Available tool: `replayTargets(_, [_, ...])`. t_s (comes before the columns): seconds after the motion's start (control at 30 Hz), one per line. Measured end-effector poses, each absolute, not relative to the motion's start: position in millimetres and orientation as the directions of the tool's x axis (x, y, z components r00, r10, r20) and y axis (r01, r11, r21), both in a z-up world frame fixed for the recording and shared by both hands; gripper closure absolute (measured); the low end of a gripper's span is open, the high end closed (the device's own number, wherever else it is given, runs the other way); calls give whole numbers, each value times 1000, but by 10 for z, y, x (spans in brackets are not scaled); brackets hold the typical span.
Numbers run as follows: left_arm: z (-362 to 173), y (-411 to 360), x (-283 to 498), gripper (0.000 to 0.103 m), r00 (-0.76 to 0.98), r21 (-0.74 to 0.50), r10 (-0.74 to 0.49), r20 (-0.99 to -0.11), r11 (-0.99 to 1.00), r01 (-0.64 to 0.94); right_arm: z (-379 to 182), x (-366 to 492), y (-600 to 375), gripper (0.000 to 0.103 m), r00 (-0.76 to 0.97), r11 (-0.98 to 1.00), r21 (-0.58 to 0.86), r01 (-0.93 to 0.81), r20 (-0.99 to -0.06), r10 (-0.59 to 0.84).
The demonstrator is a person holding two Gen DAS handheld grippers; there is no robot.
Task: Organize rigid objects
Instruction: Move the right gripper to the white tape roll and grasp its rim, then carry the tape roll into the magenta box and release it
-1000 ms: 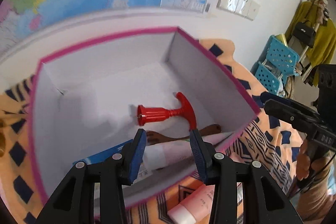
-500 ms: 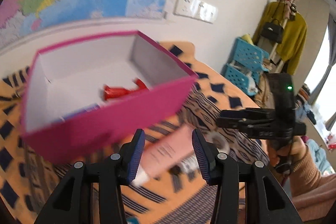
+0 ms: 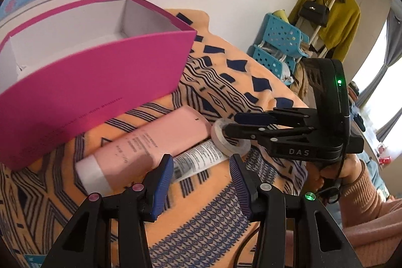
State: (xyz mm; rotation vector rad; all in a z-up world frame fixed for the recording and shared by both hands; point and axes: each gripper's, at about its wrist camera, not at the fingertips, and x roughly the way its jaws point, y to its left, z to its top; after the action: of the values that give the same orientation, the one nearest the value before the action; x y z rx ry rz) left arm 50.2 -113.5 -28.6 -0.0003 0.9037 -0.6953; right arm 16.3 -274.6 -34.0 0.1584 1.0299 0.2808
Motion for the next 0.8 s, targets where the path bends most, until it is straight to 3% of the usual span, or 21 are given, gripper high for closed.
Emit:
replayTargets(0.1, [-297,-1163,492,56,408,-285,-557,-724,780,558,-377,169,-2726,72,479,952,261,-159,-823,305])
replayTargets(0.27, [-325,-1217,520,56,388,-294,-559,-733,774,561,-406,171,-2697,74,483,958,233,-168,-828,286])
replayTargets(0.4, [-354,-1263,533,58,370,-301,-564,-738,766,568,-401,161,-2697,86,492,964,214,-155,-830,263])
replayTargets(0.8, [-321,-1326,544,62,356,-319,-586,-728,749,581,-168,87,-2592,87,531,952,241,-189,-790,305])
